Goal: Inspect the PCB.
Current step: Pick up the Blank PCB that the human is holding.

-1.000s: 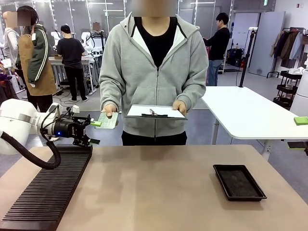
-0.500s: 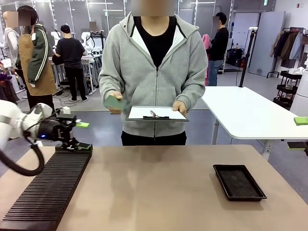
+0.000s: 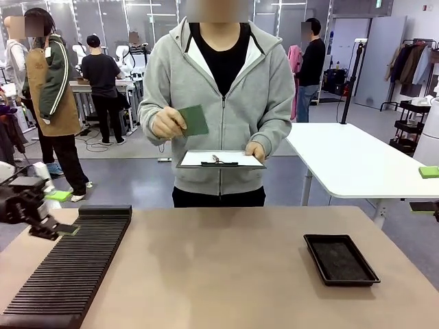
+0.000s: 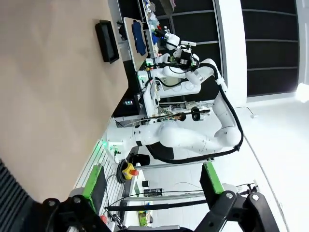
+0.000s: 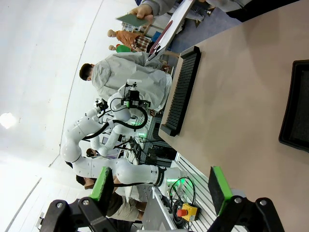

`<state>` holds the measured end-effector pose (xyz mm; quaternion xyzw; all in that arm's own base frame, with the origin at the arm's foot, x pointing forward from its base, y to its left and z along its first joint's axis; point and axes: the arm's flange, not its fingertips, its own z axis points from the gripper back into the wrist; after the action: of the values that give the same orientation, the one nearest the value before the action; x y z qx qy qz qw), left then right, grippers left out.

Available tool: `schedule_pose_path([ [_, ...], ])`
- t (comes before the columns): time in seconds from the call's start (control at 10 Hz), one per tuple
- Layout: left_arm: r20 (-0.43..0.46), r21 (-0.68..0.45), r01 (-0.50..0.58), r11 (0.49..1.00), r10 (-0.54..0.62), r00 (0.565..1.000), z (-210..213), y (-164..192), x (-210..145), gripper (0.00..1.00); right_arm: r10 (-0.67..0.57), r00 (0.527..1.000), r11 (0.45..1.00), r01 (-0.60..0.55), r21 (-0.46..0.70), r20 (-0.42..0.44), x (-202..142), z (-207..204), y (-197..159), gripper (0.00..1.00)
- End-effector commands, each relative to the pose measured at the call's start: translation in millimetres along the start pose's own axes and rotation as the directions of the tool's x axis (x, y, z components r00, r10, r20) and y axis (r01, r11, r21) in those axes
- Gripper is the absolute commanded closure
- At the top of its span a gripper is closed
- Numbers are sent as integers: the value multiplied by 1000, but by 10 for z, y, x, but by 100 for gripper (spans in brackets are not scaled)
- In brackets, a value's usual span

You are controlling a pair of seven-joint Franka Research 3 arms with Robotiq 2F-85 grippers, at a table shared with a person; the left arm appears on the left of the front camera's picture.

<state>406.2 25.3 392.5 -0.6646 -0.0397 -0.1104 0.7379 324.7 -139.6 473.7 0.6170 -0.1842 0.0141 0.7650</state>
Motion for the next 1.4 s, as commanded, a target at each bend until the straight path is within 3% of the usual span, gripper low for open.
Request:
schedule_pose_path([
  [0.0,49,-10,44,999,-43,998,152,4,-332,0,12,1000,1000,-12,9,2,15,0,15,0],
  [0.3,65,-56,41,998,-37,997,402,56,-745,0,12,1000,1000,-12,9,2,15,0,15,0],
  [0.5,79,-35,78,996,-75,994,452,-27,-754,0,12,1000,1000,-12,9,2,15,0,15,0],
  [0.6,89,-36,30,999,-27,996,419,85,-720,0,12,1000,1000,-12,9,2,15,0,15,0],
  [1.3,89,-36,30,999,-27,996,419,85,-720,0,12,1000,1000,-12,9,2,15,0,15,0],
])
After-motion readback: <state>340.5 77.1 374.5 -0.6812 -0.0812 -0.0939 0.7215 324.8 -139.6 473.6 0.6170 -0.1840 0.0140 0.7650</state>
